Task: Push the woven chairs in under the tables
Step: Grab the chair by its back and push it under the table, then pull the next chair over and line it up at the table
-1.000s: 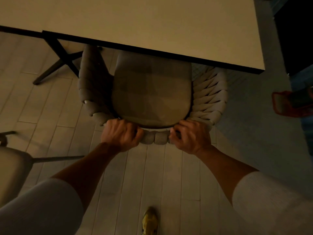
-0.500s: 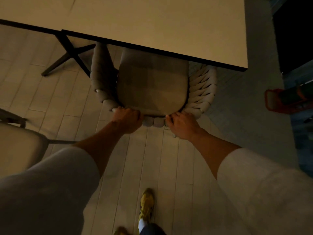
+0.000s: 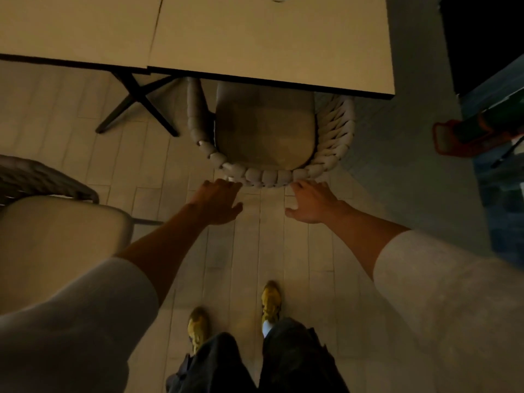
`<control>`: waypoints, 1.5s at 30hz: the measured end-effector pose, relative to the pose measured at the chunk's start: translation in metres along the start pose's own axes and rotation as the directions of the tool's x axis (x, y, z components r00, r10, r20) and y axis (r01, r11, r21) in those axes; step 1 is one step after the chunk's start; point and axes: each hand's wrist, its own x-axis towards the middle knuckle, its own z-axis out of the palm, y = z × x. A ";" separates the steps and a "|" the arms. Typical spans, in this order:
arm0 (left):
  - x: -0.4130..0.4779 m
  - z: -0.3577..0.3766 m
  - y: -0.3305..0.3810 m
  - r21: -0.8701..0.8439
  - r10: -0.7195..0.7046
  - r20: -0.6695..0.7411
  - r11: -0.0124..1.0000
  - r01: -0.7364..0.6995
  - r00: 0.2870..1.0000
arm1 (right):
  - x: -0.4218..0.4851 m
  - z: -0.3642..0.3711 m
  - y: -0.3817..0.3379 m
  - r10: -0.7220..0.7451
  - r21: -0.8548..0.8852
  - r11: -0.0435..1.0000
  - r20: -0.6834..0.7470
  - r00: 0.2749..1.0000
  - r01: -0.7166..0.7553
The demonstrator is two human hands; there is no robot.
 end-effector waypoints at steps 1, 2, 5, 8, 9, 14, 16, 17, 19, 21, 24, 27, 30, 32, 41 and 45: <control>-0.011 0.001 -0.004 -0.003 -0.006 0.007 1.000 0.006 1.000 | -0.009 0.001 -0.010 0.009 0.015 1.000 0.003 1.000 -0.009; -0.022 0.003 -0.008 0.007 -0.018 0.032 1.000 0.017 0.999 | -0.018 0.002 -0.020 0.022 0.026 0.999 -0.001 1.000 -0.022; -0.053 0.013 -0.028 0.048 -0.034 0.125 0.998 0.028 0.992 | -0.047 0.010 -0.054 0.085 0.072 0.994 -0.014 0.996 -0.084; -0.095 0.026 -0.053 0.064 0.006 0.138 0.998 -0.015 0.990 | -0.083 0.021 -0.098 0.151 0.155 0.977 -0.002 0.989 -0.149; -0.112 0.033 -0.060 0.068 0.025 0.133 0.997 -0.035 0.991 | -0.097 0.026 -0.115 0.167 0.187 0.968 0.009 0.986 -0.165; -0.191 0.077 -0.084 0.051 0.110 0.138 0.992 -0.118 0.984 | -0.160 0.071 -0.190 0.236 0.283 0.929 0.044 0.971 -0.239; -0.217 0.090 -0.090 0.049 0.141 0.171 0.987 -0.151 0.975 | -0.184 0.089 -0.215 0.255 0.312 0.914 0.056 0.965 -0.260; -0.229 0.095 -0.092 0.051 0.164 0.185 0.983 -0.177 0.969 | -0.195 0.096 -0.225 0.260 0.320 0.909 0.065 0.963 -0.267; -0.248 0.104 -0.093 0.084 0.215 0.232 0.967 -0.240 0.949 | -0.215 0.109 -0.240 0.273 0.348 0.895 0.070 0.960 -0.280; -0.264 0.108 -0.088 0.149 0.237 0.256 0.948 -0.281 0.937 | -0.235 0.121 -0.250 0.305 0.387 0.873 0.043 0.951 -0.297; -0.284 0.108 -0.079 0.215 0.241 0.234 0.932 -0.291 0.942 | -0.262 0.138 -0.257 0.349 0.450 0.832 0.032 0.937 -0.325; -0.308 0.110 -0.065 0.246 0.231 0.214 0.927 -0.281 0.949 | -0.291 0.157 -0.265 0.375 0.477 0.809 0.031 0.927 -0.343; -0.341 0.117 -0.053 0.290 0.196 0.214 0.923 -0.254 0.957 | -0.315 0.177 -0.273 0.400 0.493 0.799 -0.010 0.916 -0.344; -0.373 0.126 -0.040 0.292 0.175 0.230 0.926 -0.239 0.957 | -0.333 0.195 -0.282 0.396 0.484 0.811 -0.041 0.917 -0.329; -0.490 0.197 -0.038 0.280 0.072 0.175 0.953 -0.120 0.982 | -0.380 0.264 -0.340 0.297 0.458 0.851 -0.020 0.955 -0.255; -0.525 0.205 -0.054 0.246 0.013 0.112 0.968 -0.040 0.994 | -0.383 0.257 -0.370 0.234 0.435 0.881 -0.055 0.971 -0.188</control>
